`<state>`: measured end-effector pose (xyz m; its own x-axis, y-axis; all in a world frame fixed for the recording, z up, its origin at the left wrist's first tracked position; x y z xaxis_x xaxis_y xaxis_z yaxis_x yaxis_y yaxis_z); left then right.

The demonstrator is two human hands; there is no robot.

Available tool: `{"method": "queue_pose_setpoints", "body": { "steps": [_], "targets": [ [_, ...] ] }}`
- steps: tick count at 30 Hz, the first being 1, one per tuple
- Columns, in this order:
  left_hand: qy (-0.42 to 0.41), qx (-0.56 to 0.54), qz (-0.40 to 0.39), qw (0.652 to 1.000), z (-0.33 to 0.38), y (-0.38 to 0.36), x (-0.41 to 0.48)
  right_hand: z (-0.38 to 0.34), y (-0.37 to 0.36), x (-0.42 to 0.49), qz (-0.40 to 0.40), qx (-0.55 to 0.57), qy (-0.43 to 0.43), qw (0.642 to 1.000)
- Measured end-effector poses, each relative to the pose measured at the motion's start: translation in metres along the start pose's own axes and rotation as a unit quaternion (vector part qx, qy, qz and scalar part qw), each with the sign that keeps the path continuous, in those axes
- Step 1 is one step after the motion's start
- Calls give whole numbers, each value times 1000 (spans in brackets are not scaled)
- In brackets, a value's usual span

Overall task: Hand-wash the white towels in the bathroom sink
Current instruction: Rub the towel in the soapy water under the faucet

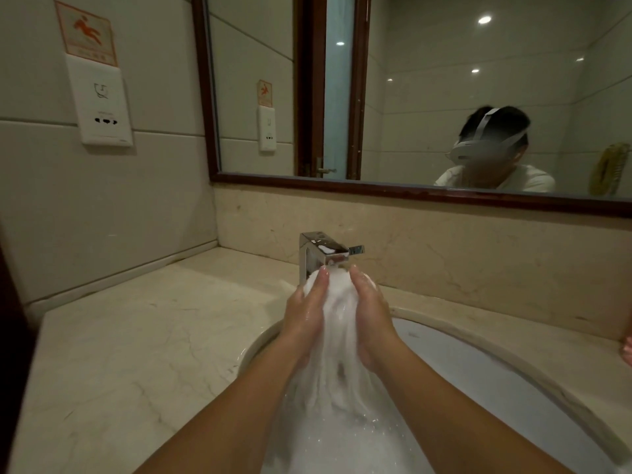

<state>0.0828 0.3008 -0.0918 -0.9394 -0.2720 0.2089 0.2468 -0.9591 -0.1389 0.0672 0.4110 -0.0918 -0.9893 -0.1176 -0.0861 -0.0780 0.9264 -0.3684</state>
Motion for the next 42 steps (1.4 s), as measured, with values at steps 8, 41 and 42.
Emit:
{"method": "queue_pose_setpoints", "body": {
  "steps": [8,41,42],
  "targets": [
    [-125,201,36,971,3,-5,-2,4,-1,-2,77,-109,22,991],
    [1,78,-10,997,1,-6,2,-9,24,25,43,-6,-8,999],
    [14,63,15,998,1,-4,3,-7,25,24,62,-72,4,995]
  ]
}}
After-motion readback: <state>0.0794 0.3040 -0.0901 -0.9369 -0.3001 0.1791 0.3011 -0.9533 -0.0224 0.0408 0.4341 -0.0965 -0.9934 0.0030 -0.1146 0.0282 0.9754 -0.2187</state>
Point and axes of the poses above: each hand's wrist, its own x-axis towards the middle knuckle, its own y-axis out of the back of the hand, z = x × y, the point moved 3 cm from there along x, towards the middle knuckle, and after that the axes turned 7 degrees about -y, right-handed, at the moved point
